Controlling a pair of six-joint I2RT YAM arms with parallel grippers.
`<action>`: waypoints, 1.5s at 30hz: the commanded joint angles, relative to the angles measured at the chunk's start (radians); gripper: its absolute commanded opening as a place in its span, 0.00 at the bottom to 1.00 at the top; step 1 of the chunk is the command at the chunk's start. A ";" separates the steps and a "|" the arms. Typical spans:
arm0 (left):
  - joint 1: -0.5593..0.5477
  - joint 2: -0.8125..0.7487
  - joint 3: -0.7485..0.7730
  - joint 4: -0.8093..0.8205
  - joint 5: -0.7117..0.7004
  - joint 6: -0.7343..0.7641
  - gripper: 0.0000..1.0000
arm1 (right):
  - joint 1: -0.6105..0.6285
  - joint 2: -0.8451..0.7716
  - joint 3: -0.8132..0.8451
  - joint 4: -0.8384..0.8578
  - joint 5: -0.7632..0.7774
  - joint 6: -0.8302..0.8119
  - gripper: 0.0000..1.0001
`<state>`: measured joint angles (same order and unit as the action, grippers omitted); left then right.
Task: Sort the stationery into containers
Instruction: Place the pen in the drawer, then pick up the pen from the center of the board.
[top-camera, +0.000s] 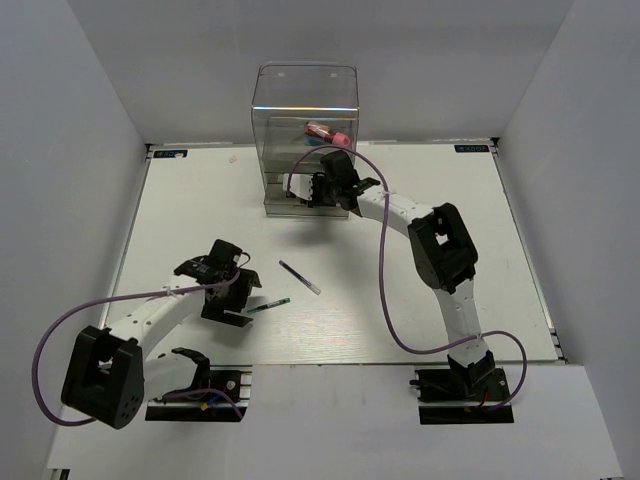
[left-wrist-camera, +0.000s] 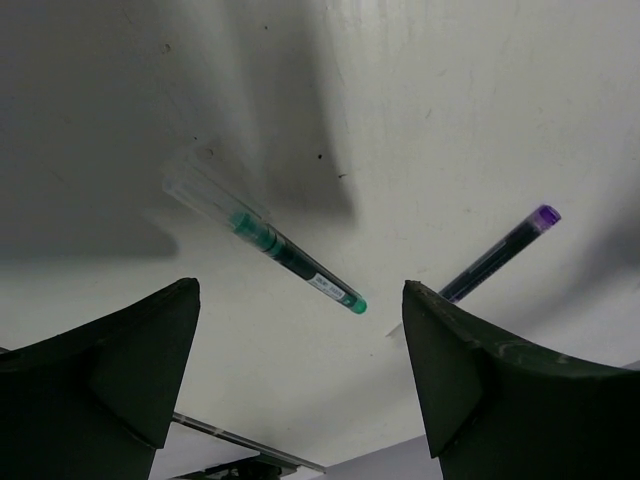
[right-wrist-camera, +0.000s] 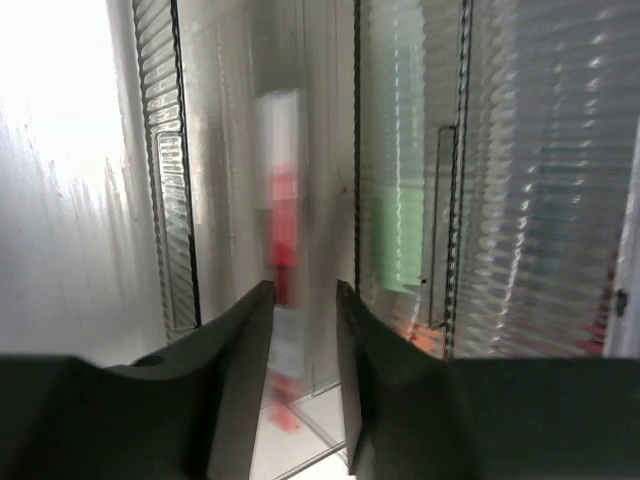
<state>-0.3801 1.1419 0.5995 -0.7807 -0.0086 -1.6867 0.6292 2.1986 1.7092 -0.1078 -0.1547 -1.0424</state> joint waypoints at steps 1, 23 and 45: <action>-0.003 0.028 0.016 0.017 0.010 -0.014 0.91 | -0.003 -0.025 0.040 0.023 -0.009 0.017 0.39; -0.013 0.335 0.118 0.024 0.001 -0.014 0.49 | -0.036 -0.491 -0.451 0.062 -0.175 0.470 0.90; 0.007 0.324 0.340 0.296 0.001 0.131 0.04 | -0.088 -0.591 -0.614 -0.013 -0.157 0.449 0.86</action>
<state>-0.3828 1.4715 0.8600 -0.5510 0.0090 -1.5948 0.5507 1.6566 1.1099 -0.1253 -0.3130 -0.5968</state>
